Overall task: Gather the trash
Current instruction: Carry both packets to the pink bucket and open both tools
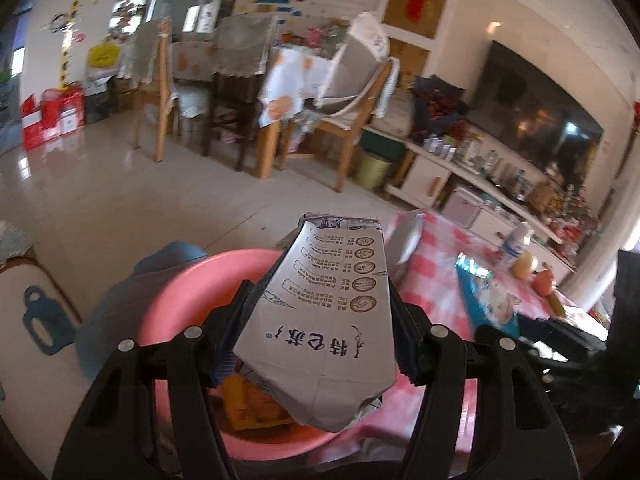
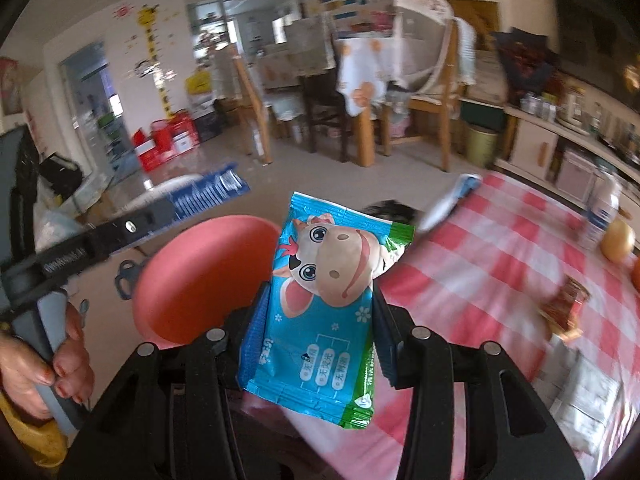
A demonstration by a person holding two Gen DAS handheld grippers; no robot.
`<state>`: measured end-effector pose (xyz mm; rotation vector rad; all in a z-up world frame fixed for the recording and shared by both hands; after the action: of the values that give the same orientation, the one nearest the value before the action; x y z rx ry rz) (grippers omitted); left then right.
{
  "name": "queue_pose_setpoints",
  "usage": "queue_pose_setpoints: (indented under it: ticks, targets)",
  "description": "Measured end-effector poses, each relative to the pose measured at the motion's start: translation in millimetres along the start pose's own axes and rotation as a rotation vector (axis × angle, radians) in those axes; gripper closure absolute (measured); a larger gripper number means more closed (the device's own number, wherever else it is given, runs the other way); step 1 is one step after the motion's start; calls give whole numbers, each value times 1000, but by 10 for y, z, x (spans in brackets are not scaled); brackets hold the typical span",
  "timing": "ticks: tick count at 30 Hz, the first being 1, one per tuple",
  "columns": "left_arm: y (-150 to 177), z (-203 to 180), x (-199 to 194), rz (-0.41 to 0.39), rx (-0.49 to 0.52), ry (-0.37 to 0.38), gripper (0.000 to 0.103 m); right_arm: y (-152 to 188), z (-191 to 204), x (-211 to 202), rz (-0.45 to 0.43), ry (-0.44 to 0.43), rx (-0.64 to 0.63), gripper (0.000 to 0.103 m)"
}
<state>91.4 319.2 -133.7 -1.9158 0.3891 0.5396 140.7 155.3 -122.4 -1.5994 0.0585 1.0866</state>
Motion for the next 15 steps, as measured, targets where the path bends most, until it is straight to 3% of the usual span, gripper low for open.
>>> queue_pose_setpoints:
  ticks: [8, 15]
  targets:
    - [123, 519, 88, 49, -56, -60, 40, -131, 678, 396, 40, -91, -94, 55]
    - [243, 727, 250, 94, -91, -79, 40, -44, 974, 754, 103, -121, -137, 55]
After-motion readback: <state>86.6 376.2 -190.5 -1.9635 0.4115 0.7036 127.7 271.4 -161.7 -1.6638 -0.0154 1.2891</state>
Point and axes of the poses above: each gripper's, at about its wrist camera, not at the fingertips, and x roughly the way its jaws point, z to its left, y to its underside, the point moved 8 cm from there along x, roughly the way its jaws point, and after that the axes turned 9 degrees about y, right-handed, at the moved point
